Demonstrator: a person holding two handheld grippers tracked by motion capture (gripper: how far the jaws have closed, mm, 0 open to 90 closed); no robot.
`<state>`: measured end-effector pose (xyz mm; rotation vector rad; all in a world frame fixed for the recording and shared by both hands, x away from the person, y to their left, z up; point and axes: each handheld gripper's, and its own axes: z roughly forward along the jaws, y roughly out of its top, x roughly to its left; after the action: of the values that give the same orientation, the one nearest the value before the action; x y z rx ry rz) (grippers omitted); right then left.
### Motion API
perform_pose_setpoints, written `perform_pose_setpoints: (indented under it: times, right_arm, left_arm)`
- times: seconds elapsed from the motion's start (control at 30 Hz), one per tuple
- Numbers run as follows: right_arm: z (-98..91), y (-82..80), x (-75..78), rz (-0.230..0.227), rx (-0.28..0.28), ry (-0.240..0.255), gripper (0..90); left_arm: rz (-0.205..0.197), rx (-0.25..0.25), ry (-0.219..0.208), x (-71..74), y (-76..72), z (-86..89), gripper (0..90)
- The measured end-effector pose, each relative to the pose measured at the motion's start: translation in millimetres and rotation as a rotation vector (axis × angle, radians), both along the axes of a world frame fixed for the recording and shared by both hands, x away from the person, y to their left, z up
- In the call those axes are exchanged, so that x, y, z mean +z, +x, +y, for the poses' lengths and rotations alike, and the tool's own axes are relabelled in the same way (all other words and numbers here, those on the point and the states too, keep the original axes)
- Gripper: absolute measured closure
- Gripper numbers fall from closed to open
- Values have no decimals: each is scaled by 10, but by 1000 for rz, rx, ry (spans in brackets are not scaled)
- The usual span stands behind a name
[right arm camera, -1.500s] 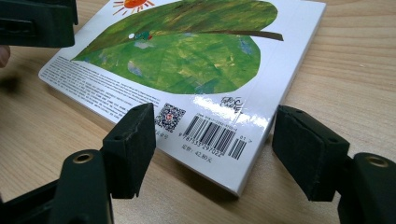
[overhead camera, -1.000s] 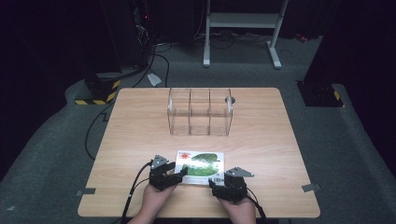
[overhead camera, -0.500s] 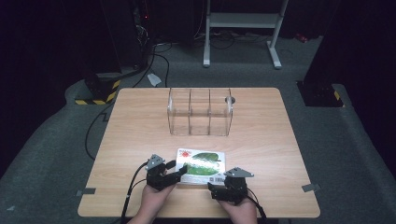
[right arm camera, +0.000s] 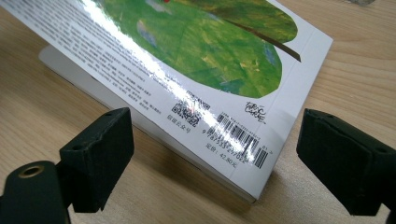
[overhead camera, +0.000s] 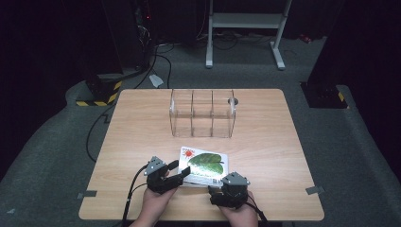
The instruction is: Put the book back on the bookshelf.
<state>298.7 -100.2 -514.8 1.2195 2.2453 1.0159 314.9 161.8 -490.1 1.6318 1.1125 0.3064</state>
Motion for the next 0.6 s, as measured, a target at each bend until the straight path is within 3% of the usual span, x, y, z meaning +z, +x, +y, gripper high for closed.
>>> perform_pose_setpoints:
  times: [0.17, 0.33, 0.47, 0.6]
  right_arm:
    - [12, 42, -33, 5, -16, -21, 113]
    - [4, 71, -44, 14, -29, -10, 116]
    - [-35, 67, -44, 7, -47, -5, 135]
    - [-70, 69, -36, 6, -55, 9, 138]
  left_arm:
    - [-8, -9, -8, 25, -17, -4, 377]
    - [-1, -12, -4, 10, -3, 4, 377]
    - [35, 0, -7, -46, 58, 34, 368]
    - [103, -8, -14, -134, 153, 16, 355]
